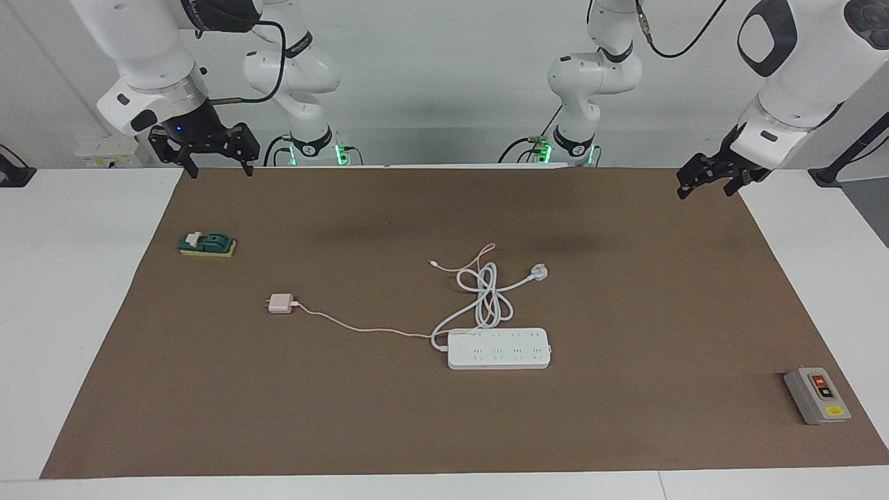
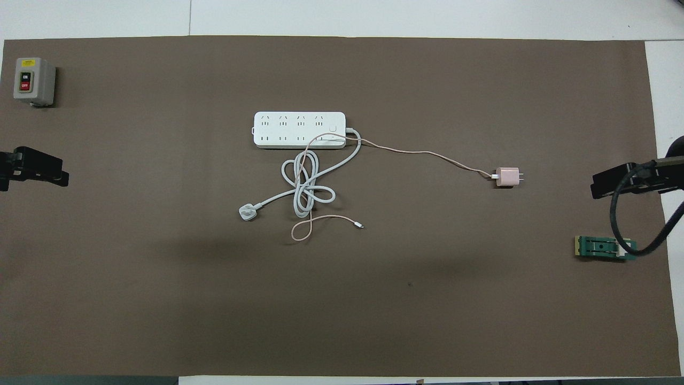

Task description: Plug charger into power strip

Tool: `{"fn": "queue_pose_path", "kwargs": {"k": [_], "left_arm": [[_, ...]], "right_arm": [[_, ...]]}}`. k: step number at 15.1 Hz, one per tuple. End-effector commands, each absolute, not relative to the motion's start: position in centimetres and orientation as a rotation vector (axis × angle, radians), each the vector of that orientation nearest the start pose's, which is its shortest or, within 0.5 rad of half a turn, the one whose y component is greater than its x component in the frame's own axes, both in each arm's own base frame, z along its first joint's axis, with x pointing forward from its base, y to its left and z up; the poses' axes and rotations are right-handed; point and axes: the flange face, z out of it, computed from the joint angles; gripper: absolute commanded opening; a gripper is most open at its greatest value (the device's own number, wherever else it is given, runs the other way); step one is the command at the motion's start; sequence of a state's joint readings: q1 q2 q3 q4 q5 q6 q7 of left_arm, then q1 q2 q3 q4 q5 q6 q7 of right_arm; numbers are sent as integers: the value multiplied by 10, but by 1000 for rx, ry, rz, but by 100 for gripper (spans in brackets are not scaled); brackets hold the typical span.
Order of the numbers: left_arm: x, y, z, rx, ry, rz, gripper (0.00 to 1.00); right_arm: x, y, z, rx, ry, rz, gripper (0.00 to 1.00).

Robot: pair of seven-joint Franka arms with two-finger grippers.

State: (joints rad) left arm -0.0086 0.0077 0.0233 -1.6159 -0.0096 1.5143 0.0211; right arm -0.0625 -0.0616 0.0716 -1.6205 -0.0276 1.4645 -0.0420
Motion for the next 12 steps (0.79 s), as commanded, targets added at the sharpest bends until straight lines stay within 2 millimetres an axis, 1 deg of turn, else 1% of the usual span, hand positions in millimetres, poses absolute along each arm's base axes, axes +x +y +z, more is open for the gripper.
{"fn": "queue_pose_path", "kwargs": {"k": [1,3,5,9,10,11,12], "left_arm": [[545,6,601,-3159,-7,152,100],[544,12,601,-3160,-19,159,100],[545,19,603,-3160,-38,147,100],[545,17,603,-3161,-34,140,100],[545,16,602,-3160,-34,142,100],[546,15,602,-3160,-31,142,100],[546,13,603,-3160,-27,135,100]], "right_arm": [[523,2,632,-3175,-107,153,100],[525,2,632,-3174,-122,132,100],[527,6,633,-3182,-206,95,100],[528,8,632,-3187,-236,76,100],[529,9,632,-3184,-212,65,100],[530,8,630,-3182,-145,61,100],[532,5,625,-3172,-12,80,100]]}}
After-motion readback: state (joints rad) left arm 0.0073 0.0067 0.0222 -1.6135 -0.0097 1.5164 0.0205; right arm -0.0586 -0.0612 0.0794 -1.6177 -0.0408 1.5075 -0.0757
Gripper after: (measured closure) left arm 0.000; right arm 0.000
